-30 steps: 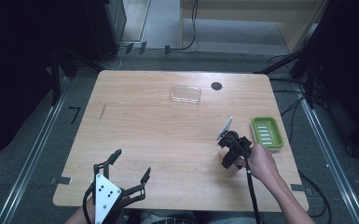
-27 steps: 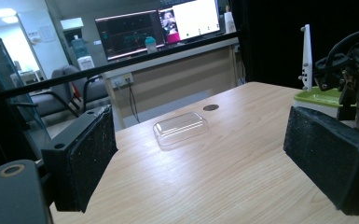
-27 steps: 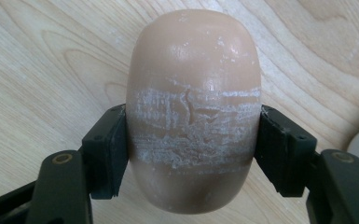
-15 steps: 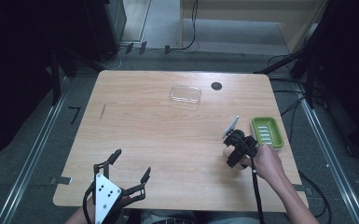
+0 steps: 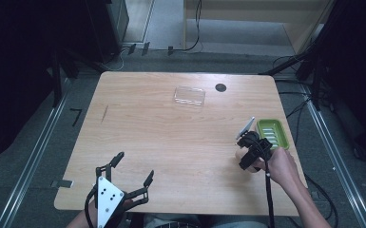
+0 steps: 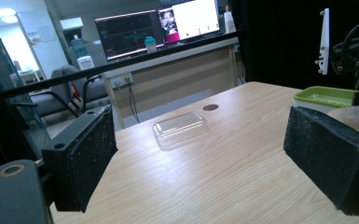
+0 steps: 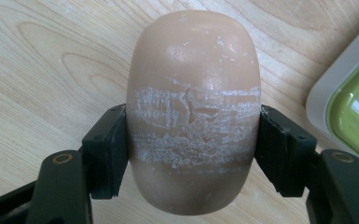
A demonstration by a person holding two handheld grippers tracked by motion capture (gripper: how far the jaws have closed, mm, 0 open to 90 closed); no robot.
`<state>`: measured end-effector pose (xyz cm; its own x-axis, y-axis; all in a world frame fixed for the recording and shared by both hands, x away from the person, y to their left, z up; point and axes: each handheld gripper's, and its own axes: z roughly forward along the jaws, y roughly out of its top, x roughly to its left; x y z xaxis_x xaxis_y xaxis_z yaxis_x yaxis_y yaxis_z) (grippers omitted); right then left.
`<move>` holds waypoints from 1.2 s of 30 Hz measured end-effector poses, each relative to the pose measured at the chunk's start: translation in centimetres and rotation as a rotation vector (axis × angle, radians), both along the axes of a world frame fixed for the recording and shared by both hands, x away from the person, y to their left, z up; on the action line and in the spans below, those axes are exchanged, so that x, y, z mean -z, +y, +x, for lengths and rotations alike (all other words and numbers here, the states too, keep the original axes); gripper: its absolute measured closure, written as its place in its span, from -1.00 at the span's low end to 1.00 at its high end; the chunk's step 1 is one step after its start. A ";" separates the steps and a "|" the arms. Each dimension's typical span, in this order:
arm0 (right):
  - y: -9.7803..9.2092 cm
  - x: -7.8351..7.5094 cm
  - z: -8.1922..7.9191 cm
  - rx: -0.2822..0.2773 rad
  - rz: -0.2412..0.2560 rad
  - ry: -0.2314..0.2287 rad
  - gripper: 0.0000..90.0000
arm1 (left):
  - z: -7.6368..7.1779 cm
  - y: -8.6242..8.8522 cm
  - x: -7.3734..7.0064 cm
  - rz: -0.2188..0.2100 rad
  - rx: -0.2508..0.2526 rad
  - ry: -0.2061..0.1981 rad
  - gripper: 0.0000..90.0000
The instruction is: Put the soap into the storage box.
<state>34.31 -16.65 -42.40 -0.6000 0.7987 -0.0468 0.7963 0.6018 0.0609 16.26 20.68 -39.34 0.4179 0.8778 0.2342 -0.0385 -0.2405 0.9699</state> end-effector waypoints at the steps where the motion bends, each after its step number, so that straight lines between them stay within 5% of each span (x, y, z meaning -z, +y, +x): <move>1: -0.2 0.0 0.0 -0.002 -0.001 -0.001 -0.25 | 0.0 0.0 0.0 0.000 -0.001 0.000 -0.78; 36: -5.0 -0.7 0.3 0.118 -0.003 -0.017 -0.25 | 0.0 0.0 0.0 -0.003 -0.001 0.000 -0.78</move>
